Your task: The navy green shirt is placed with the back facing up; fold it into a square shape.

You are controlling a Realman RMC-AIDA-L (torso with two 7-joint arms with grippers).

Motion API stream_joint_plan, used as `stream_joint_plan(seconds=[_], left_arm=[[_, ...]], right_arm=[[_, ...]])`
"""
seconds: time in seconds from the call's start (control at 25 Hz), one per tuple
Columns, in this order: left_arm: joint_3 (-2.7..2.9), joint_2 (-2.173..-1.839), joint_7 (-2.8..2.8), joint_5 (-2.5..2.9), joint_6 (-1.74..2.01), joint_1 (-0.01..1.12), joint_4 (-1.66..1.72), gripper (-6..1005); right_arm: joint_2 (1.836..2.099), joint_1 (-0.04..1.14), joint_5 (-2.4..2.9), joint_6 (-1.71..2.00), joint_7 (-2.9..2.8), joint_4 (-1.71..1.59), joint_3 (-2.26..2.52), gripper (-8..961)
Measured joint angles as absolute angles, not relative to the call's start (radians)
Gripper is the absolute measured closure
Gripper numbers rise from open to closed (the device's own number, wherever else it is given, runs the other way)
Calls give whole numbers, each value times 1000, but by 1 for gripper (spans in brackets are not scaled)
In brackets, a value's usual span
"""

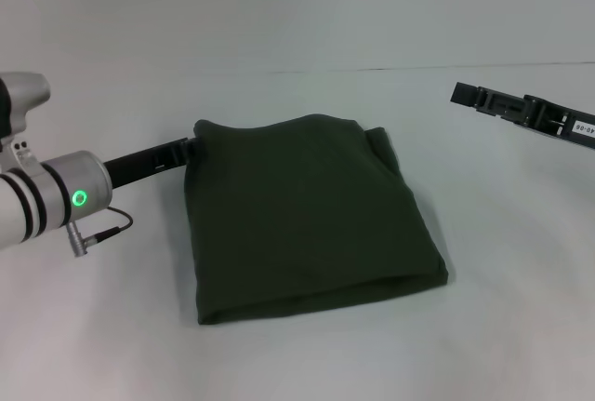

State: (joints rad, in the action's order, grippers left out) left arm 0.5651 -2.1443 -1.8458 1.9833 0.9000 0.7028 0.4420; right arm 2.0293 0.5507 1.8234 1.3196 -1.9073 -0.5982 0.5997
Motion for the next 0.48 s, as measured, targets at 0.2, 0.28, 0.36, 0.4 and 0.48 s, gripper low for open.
stream_joint_plan(seconds=[0.2,0.28,0.36,0.4,0.48], left_arm=[[591,-2142,-1864,1983,900,731,443,967],[603,-2142,-1869,1983,897,745,443,959],[617,-2142,-1875,1983,891,757,444,951],[628,-2141,-1879,1983,886,764,445,948],[644,-2140,-1888,1983,879,773,446,940]], right_arm=[[2031,549,1821,1323,-1891,-596,597,53],[2031,548,1820,1323,-1883,-593,594,53],[2031,548,1820,1323,-1879,-592,593,53],[2031,547,1819,1323,-1879,-592,593,53],[2031,546,1819,1324,-1878,-592,592,54]])
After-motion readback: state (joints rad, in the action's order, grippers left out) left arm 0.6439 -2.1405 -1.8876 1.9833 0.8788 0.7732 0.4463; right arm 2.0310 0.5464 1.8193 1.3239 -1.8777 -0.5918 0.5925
